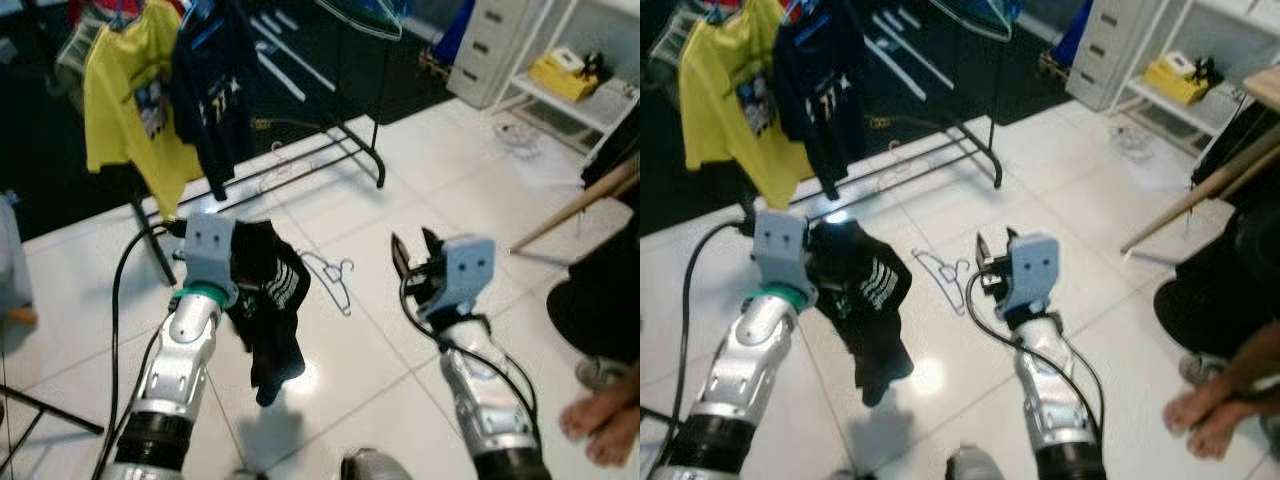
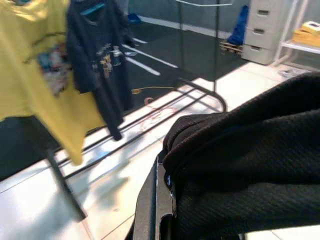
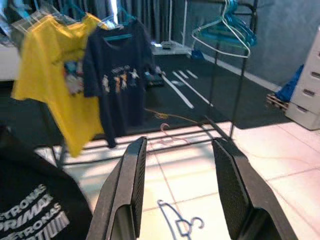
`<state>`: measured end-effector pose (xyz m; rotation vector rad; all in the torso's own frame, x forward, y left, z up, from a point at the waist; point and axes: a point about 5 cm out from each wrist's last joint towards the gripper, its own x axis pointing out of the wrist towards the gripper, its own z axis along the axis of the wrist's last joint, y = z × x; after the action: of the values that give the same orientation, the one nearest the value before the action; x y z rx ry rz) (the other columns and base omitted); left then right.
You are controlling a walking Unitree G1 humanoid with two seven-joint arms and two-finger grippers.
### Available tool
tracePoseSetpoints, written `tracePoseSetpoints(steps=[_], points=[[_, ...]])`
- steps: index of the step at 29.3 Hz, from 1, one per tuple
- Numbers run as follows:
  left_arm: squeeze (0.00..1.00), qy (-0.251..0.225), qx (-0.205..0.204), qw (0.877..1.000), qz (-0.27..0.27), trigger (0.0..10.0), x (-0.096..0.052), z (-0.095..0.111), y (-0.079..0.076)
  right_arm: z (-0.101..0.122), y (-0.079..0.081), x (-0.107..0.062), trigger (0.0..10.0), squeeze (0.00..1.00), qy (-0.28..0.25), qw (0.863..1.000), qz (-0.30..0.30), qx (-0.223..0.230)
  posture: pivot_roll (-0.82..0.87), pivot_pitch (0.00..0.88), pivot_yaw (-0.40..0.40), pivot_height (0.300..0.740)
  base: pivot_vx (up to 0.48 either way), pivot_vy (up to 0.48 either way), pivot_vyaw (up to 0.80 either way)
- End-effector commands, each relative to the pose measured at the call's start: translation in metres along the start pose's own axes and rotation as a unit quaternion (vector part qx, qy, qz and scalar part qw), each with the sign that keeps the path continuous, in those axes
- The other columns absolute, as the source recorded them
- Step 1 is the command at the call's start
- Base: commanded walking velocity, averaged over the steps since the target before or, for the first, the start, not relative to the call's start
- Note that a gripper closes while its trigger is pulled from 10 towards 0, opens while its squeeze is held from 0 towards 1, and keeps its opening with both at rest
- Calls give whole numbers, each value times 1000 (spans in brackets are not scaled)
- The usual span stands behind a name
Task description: Hang hanger
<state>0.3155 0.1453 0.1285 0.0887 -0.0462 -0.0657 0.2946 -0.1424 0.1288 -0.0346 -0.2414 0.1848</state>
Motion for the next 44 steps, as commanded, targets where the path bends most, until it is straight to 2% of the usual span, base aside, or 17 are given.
tracePoseSetpoints(steps=[1, 27, 44], points=[[0, -5, 0, 1000, -9, 10000, 0, 3, -3, -5, -5, -4, 10000, 0, 13, 1000, -9, 4, -104, 20, 68, 740, 0, 0, -788], [0, 21, -10, 1000, -7, 10000, 1, 0, -3, -5, -5, -1, 10000, 0, 11, 1000, -12, 11, -97, 23, 71, 740, 0, 0, -788], [0, 24, -2, 1000, -6, 10000, 1, 5, -1, 16, -2, 11, 10000, 0, -27, 1000, -6, 15, -89, 26, 68, 740, 0, 0, -788]])
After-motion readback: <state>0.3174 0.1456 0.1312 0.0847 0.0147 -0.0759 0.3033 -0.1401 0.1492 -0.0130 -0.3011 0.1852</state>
